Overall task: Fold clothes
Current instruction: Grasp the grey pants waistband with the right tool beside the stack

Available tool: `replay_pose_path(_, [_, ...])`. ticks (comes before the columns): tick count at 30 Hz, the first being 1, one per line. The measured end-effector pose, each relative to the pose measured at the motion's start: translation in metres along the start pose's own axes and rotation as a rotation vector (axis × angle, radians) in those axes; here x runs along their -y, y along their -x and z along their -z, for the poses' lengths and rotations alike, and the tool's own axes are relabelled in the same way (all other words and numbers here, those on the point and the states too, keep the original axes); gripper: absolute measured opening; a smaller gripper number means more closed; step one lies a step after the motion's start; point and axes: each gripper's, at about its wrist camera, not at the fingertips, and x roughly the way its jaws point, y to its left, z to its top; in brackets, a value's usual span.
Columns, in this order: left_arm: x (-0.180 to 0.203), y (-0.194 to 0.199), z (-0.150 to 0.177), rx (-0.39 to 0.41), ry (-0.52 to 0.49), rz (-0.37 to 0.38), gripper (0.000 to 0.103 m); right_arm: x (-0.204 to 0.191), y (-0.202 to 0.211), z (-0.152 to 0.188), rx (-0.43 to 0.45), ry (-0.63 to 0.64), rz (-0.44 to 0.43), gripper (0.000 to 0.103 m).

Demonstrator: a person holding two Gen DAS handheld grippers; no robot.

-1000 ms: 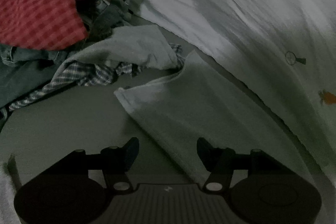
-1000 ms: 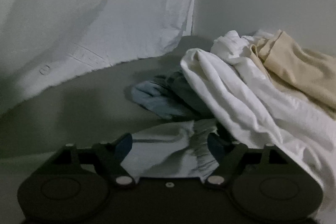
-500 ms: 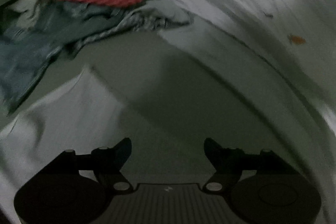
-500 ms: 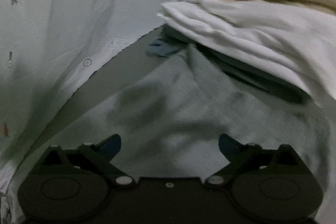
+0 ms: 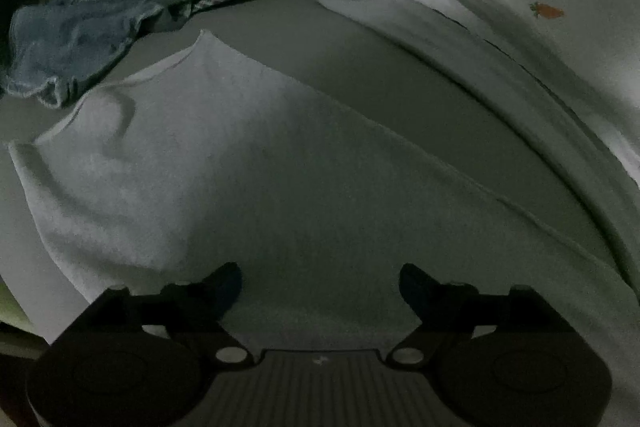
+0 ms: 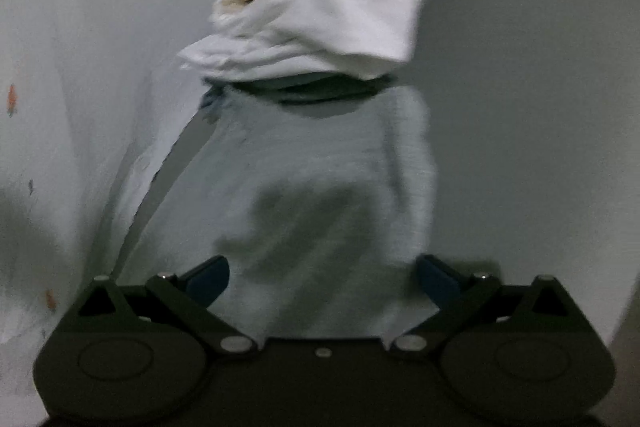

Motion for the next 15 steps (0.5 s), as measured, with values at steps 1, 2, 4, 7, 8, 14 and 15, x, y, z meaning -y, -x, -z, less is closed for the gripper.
replay_pose_path(1, [0.001, 0.000, 0.002, 0.005, -0.002, 0.002, 0.090, 0.006, 0.002, 0.000, 0.013, -0.014, 0.009, 0.096])
replay_pose_path(2, [0.001, 0.000, 0.002, 0.006, -0.006, 0.004, 0.091, 0.009, 0.001, -0.002, 0.022, -0.021, 0.010, 0.091])
replay_pose_path(4, [0.002, 0.000, 0.004, 0.006, -0.016, 0.010, 0.096, 0.009, -0.001, -0.006, 0.030, -0.008, 0.034, 0.084])
replay_pose_path(7, [0.003, -0.001, 0.007, -0.008, -0.056, 0.024, 0.102, 0.005, -0.005, -0.012, 0.049, 0.032, 0.102, 0.062])
replay_pose_path(8, [0.004, -0.001, 0.008, -0.014, -0.073, 0.026, 0.103, 0.006, -0.006, -0.014, 0.052, 0.036, 0.111, 0.061])
replay_pose_path(14, [0.005, -0.002, 0.008, -0.025, -0.112, 0.026, 0.103, 0.011, -0.012, -0.020, 0.078, 0.057, 0.120, 0.061])
replay_pose_path(15, [0.005, -0.002, 0.008, -0.026, -0.118, 0.028, 0.103, 0.010, -0.013, -0.020, 0.084, 0.058, 0.122, 0.065])
